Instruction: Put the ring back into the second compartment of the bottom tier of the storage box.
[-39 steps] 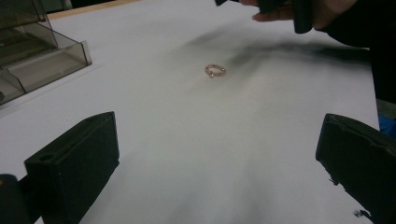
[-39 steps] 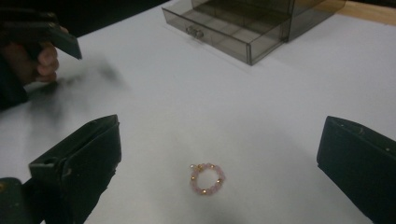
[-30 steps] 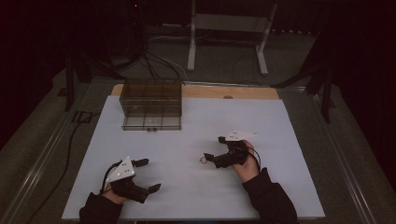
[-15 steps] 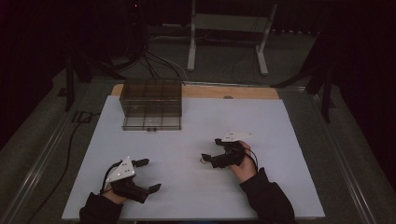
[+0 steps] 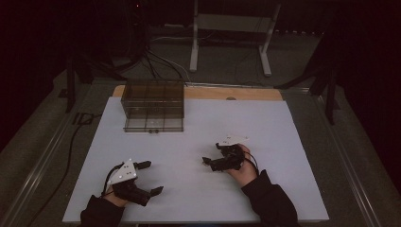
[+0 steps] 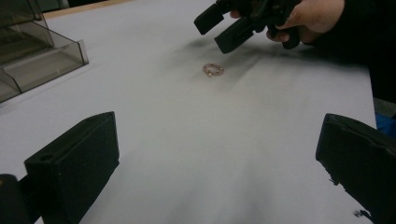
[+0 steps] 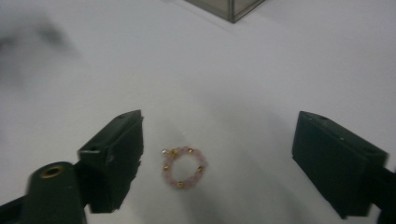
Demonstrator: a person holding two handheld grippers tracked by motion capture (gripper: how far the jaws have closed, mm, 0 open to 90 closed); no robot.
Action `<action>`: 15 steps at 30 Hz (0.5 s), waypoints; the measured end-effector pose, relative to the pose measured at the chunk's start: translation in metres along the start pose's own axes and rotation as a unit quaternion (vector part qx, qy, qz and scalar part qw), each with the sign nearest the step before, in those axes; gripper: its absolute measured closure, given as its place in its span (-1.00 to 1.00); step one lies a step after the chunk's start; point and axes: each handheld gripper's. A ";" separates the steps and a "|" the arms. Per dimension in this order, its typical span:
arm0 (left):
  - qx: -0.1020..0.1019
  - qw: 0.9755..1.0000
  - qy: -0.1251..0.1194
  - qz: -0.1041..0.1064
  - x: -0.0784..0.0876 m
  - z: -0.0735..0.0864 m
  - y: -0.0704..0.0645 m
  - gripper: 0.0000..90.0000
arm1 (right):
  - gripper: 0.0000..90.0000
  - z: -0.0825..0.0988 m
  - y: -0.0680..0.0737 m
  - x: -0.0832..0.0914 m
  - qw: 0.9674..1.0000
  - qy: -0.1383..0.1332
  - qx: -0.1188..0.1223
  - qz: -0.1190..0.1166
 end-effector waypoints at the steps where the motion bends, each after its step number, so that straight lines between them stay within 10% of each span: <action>1: 0.001 1.000 -0.002 0.000 0.000 0.000 0.000 -0.99 | -0.46 0.000 0.000 -0.001 1.000 0.005 0.000 0.001; 15: -0.001 1.000 0.000 0.001 0.000 0.000 0.000 -0.99 | 0.38 0.003 0.005 -0.011 0.999 0.044 0.008 -0.012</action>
Point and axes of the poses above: each handheld gripper's, and its own axes: x roughly backward along the jaws, z roughly out of its underside, y roughly to its left, and after that the axes turned 2 degrees about x, right-handed
